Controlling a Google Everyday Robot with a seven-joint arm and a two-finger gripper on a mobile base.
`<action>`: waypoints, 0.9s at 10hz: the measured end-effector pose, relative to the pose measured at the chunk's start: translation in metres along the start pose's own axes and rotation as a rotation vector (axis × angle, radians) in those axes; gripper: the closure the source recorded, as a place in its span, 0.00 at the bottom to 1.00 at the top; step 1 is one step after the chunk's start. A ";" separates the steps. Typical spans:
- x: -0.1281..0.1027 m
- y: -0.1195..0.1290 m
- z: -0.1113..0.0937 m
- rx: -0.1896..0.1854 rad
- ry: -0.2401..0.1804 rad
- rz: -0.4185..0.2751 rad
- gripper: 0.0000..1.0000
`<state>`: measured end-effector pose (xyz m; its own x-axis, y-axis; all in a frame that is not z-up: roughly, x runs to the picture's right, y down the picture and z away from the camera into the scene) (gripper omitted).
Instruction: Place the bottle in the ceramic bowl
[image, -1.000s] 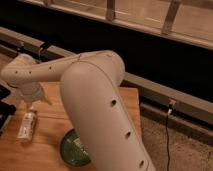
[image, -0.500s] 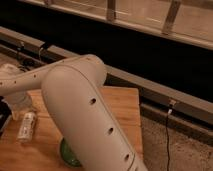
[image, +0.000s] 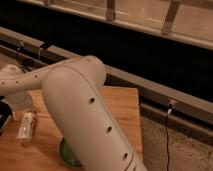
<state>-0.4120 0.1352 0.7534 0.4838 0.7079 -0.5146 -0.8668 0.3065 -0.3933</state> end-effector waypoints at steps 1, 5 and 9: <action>-0.003 0.013 0.014 -0.012 0.016 -0.022 0.35; -0.016 0.024 0.036 -0.028 0.056 -0.050 0.35; -0.016 0.011 0.066 -0.012 0.110 -0.037 0.35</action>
<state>-0.4371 0.1688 0.8076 0.5262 0.6222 -0.5796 -0.8470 0.3229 -0.4224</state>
